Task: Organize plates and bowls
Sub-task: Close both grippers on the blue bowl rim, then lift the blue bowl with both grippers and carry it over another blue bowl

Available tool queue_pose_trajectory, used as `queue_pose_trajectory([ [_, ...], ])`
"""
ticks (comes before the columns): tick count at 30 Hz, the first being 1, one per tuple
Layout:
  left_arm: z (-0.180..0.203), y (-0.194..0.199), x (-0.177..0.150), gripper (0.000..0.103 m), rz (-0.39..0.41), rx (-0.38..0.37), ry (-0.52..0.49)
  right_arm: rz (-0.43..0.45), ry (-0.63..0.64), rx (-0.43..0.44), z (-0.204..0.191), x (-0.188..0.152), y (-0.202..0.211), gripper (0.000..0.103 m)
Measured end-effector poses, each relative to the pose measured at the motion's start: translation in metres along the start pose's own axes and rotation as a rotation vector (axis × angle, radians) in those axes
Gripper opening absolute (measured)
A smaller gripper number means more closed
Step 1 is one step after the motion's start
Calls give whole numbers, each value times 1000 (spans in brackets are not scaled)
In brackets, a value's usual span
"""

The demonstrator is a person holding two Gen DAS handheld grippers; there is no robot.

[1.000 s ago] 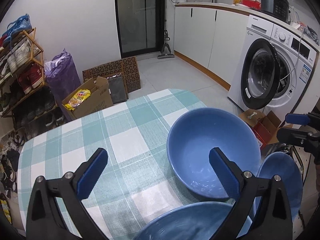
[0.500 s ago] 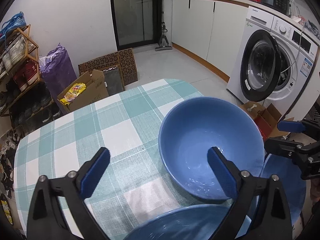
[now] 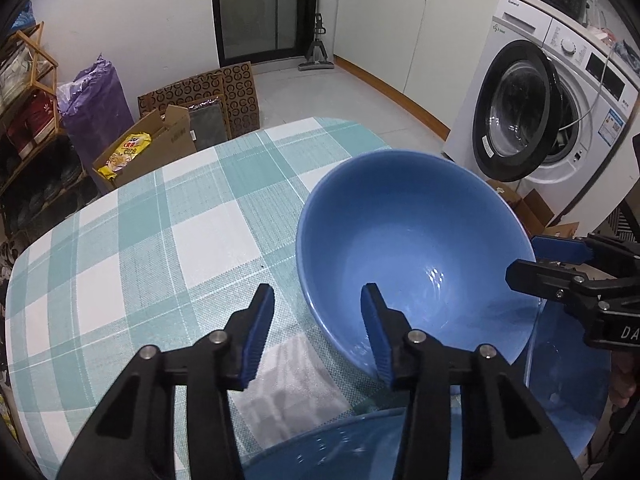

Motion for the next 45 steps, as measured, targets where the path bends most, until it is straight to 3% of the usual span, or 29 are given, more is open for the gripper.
queue_pose_trajectory([
  [4, 3, -2, -3, 35, -12, -8, -9, 0, 1, 0, -1, 0, -2, 54],
  [11, 7, -4, -7, 24, -33, -32, -14, -13, 12, -2, -3, -1, -6, 46],
  [19, 7, -3, -6, 23, -32, -41, -15, -19, 31, -5, -8, -5, -8, 28],
  [32, 5, 4, -4, 23, -12, -47, -9, -2, 61, -34, -13, -5, -6, 27],
  [45, 5, 35, 2, 23, 61, -52, -9, 62, 88, -46, -20, -3, 26, 27],
])
Point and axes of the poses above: each gripper's, at about its wrist camera, not at the fingertips, and y roughly against the way its jaws point, z to its right, x to its top, the point moved 2 cm from there along -y, roughly the way its jaws point, and after that the axes turned 14 degrees about y, right-handed, at the moved point
